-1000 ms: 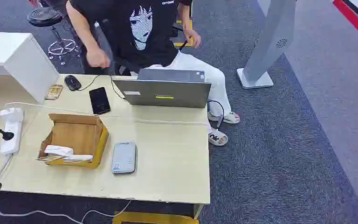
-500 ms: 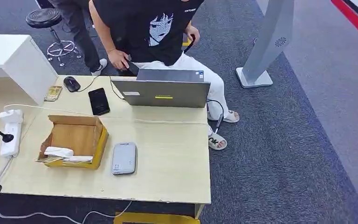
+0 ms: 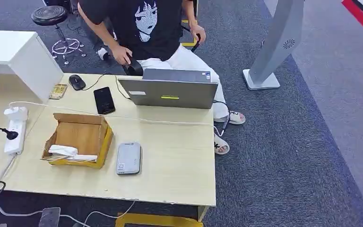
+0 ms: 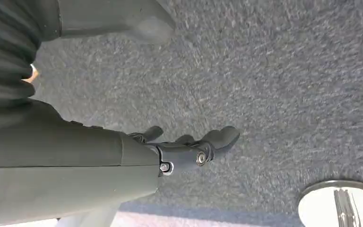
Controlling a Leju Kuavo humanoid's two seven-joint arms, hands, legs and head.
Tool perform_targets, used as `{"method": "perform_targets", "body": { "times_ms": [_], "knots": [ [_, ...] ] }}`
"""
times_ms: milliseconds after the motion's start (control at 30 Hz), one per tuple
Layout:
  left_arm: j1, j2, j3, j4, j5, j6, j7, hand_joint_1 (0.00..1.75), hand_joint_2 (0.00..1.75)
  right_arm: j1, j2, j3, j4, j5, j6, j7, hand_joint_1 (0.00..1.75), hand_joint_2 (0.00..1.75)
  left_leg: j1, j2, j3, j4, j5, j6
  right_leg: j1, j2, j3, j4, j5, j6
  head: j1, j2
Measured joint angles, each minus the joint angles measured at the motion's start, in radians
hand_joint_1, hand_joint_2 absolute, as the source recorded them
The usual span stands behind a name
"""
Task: Pass the card to the sensor for recognition and then transmit it.
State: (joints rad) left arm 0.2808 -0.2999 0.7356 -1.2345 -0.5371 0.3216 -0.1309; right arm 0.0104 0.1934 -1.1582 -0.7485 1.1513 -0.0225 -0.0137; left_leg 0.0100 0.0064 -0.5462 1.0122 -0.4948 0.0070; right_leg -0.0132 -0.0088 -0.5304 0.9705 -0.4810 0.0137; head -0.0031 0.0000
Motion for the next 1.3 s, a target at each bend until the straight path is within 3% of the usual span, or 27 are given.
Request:
{"method": "perform_targets", "body": {
  "times_ms": [133,333,433,533,733,1000,1100,1300],
  "knots": [
    [-0.027,-0.020,0.085,-0.007,0.011,0.011,-0.038,0.00,1.75,-0.001,0.003,0.008,-0.001,-0.024,-0.001,0.001,0.00,1.75,0.000,0.000,0.000,0.000,0.000,0.000,0.000,0.000,0.000,0.000,0.000,0.000,0.000,0.000],
    [-0.069,-0.034,0.152,-0.022,0.090,0.024,-0.148,0.00,1.75,-0.007,0.002,0.031,0.006,-0.056,-0.022,0.005,0.00,1.75,0.000,0.000,0.000,0.000,0.000,0.000,0.000,0.000,0.000,0.000,0.000,0.000,0.000,0.000],
    [-0.095,-0.038,0.189,-0.020,-0.015,-0.002,-0.125,0.00,1.75,-0.011,0.002,0.046,0.018,-0.075,-0.035,0.011,0.00,1.75,0.000,0.000,0.000,0.000,0.000,0.000,0.000,0.000,0.001,0.000,0.000,0.000,0.000,0.000],
    [-0.117,-0.045,0.234,0.040,-0.080,0.018,-0.087,0.00,1.75,-0.011,-0.001,0.062,0.026,-0.097,-0.045,0.014,0.00,1.75,0.000,0.000,0.000,0.000,0.000,0.000,0.000,0.000,0.000,0.000,0.000,0.000,0.000,0.000],
    [-0.073,-0.052,0.180,0.109,-0.034,0.129,0.043,0.00,1.75,-0.001,-0.006,0.064,0.027,-0.113,-0.047,0.024,0.00,1.75,0.000,0.000,-0.001,0.001,-0.001,0.001,0.000,0.000,-0.001,0.000,0.000,0.000,0.000,0.000],
    [-0.037,-0.055,0.108,0.119,-0.020,0.142,0.094,0.00,1.75,0.006,-0.008,0.064,0.027,-0.119,-0.046,0.024,0.00,1.75,0.000,0.000,-0.001,0.001,-0.001,0.001,0.000,0.000,-0.001,0.000,0.000,0.000,0.000,0.000],
    [-0.014,-0.056,0.074,0.118,0.026,0.185,0.147,0.00,1.75,0.009,-0.008,0.064,0.027,-0.119,-0.044,0.028,0.00,1.75,0.000,0.000,-0.001,0.001,-0.001,0.001,0.000,0.000,-0.001,0.000,0.000,0.000,0.000,0.000],
    [0.016,-0.059,0.012,0.094,0.074,0.259,0.167,0.00,1.75,0.007,-0.010,0.064,0.028,-0.104,-0.038,0.029,0.00,1.75,0.000,0.000,-0.001,0.001,-0.001,0.001,0.000,0.000,-0.001,0.000,0.000,0.000,0.000,0.000]
  ]
}}
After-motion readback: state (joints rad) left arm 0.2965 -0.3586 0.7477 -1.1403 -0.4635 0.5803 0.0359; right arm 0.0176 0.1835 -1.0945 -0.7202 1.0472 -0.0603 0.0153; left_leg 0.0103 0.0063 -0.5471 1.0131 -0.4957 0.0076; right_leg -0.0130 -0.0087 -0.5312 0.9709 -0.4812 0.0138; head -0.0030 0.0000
